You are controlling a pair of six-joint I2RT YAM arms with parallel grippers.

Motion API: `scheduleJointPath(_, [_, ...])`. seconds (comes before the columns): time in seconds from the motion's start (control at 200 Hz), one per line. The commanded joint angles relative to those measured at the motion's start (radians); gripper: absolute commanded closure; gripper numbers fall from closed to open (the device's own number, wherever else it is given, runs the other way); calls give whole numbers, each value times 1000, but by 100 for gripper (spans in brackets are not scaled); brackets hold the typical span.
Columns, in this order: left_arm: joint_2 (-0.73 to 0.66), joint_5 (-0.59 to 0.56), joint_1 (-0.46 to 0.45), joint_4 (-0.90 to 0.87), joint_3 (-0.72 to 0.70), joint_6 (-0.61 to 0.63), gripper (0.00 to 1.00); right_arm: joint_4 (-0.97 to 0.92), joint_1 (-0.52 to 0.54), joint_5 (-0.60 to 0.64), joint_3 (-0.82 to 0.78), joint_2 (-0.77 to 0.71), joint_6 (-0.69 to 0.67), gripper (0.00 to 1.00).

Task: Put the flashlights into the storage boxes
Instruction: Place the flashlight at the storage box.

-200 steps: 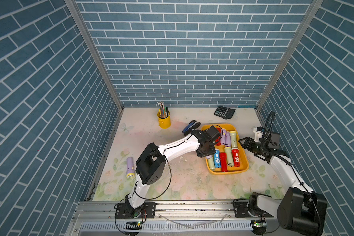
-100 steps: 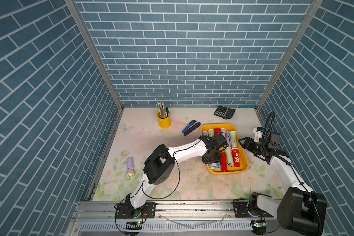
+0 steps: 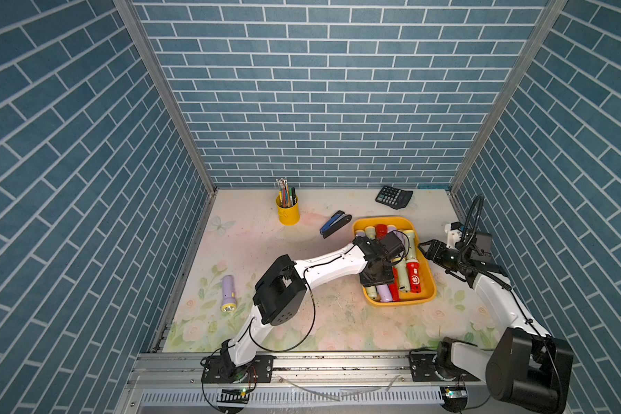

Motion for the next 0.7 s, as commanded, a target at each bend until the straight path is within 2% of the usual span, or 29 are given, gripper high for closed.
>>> scheduleJointPath(0.0, [-47, -73, -2, -56, 35, 40, 44, 1, -20, -6, 25, 39, 19, 38])
scheduleJointPath(0.195, [-149, -202, 31, -31, -14, 128, 41, -17, -60, -2, 83, 178, 21, 35])
scheduleJointPath(0.295, [-237, -220, 72, 87, -147, 168, 37, 0, -65, -10, 111, 239, 19, 34])
scheduleJointPath(0.47, [-427, -233, 171, 364, -466, 201, 32, 45, -64, -75, 149, 324, 34, 33])
scheduleJointPath(0.56, [-489, -271, 223, 406, -573, 226, 31, 84, -60, -126, 152, 350, 56, 33])
scheduleJointPath(0.695, [-542, -348, 277, 399, -646, 279, 30, 119, -45, -132, 157, 376, 47, 32])
